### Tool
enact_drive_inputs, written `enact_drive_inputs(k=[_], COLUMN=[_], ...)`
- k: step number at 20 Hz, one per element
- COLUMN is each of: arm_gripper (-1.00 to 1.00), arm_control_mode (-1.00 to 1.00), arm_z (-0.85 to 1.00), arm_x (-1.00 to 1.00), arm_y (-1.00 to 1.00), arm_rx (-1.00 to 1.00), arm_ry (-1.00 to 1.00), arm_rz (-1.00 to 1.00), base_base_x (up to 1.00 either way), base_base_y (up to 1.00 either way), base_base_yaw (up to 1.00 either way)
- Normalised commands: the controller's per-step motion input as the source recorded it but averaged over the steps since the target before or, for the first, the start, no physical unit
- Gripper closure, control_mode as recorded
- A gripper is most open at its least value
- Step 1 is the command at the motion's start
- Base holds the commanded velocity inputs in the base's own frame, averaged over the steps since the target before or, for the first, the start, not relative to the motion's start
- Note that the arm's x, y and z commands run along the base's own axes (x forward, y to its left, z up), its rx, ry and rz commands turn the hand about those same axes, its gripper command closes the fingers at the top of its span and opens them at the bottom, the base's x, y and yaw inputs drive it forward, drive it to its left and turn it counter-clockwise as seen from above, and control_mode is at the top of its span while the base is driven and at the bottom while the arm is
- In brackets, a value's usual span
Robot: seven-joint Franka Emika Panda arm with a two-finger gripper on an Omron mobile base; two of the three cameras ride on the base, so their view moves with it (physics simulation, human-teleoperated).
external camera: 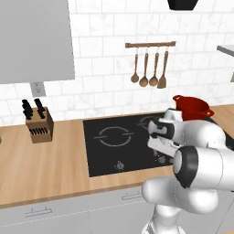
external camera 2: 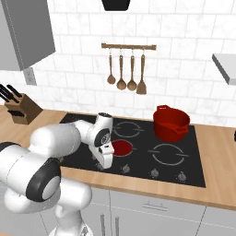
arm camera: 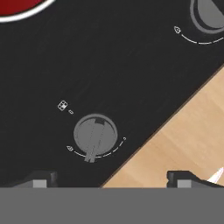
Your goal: Turn off the front center burner of the stove.
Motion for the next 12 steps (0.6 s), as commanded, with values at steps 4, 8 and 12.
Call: enact_drive_inputs(k=[4, 8, 12], arm_gripper=[-1.0, -1.0, -1.0], arm_control_mode=[-1.0, -1.0, -1.0], arm_z=[-0.21, -0.16, -0.13], arm_x=[0.17, 0.16, 0.05], arm_y=[0.0, -0.01, -0.04], arm_rx=[-0.02, -0.03, -0.01], arm_ry=[0.0, -0.01, -0.01], arm_rz=[0.0, 0.0, 0.0], base_base_x=[0.0, 0.0, 0.0], base_base_y=[0.0, 0.0, 0.0], base_base_yaw=[0.0, 0.0, 0.0])
